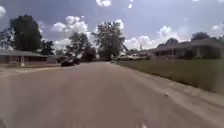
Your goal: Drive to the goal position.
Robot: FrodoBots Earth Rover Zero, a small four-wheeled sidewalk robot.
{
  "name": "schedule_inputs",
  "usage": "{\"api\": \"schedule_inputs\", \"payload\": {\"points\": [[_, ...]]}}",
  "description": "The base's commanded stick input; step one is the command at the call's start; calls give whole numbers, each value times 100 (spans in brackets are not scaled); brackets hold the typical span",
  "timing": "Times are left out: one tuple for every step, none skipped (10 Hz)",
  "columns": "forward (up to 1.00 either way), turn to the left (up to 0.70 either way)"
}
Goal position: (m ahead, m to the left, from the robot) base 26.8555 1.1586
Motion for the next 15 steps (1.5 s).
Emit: {"api": "schedule_inputs", "payload": {"points": [[70,0],[70,0],[70,0],[70,0],[70,0],[70,0],[70,0],[70,0],[70,0],[70,0],[70,0],[70,0],[70,0],[70,0],[70,0]]}}
